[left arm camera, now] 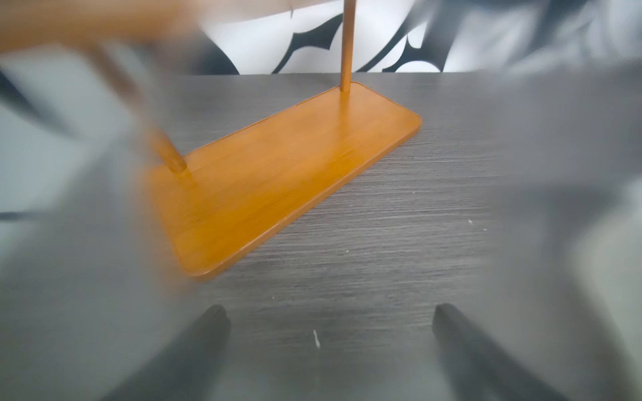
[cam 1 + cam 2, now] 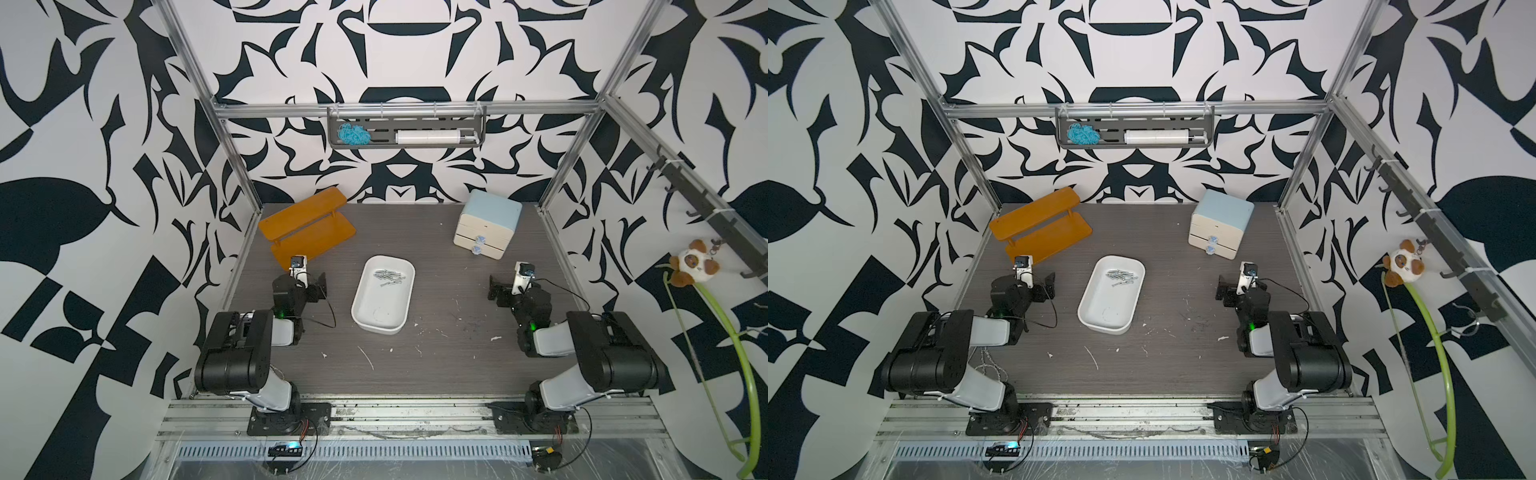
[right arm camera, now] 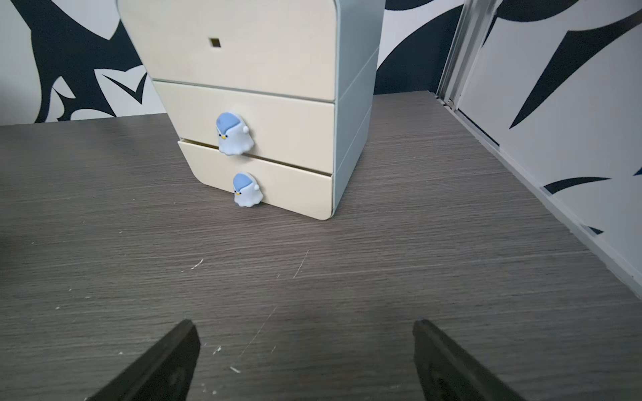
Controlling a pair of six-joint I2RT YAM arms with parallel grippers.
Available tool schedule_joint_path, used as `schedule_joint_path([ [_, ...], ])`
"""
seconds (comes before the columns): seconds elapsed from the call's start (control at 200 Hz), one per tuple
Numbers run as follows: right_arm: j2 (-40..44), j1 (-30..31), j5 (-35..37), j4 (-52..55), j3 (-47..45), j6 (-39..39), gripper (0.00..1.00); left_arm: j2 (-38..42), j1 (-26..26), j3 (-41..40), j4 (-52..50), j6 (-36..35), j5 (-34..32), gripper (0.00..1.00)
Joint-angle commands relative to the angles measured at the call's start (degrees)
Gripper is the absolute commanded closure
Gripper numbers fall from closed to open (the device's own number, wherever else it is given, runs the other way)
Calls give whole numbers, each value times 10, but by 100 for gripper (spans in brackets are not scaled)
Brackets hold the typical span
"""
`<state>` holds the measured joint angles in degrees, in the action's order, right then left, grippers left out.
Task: Take out the screws from the storage box
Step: Move the storage box to the center of the board.
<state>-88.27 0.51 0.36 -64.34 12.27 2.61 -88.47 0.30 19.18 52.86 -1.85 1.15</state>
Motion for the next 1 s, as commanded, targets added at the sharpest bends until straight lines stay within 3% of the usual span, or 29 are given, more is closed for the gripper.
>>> schedule_joint_path([
  [0.0,2,-1,-5,-26,12,1,0,1,-1,9,7,1,4,1],
  [0.92,5,-2,-4,-31,11,3,0,0,-1,8,10,2,3,1],
  [0.995,38,-1,-28,-5,10,-5,0,13,-2,11,5,-11,44,1],
])
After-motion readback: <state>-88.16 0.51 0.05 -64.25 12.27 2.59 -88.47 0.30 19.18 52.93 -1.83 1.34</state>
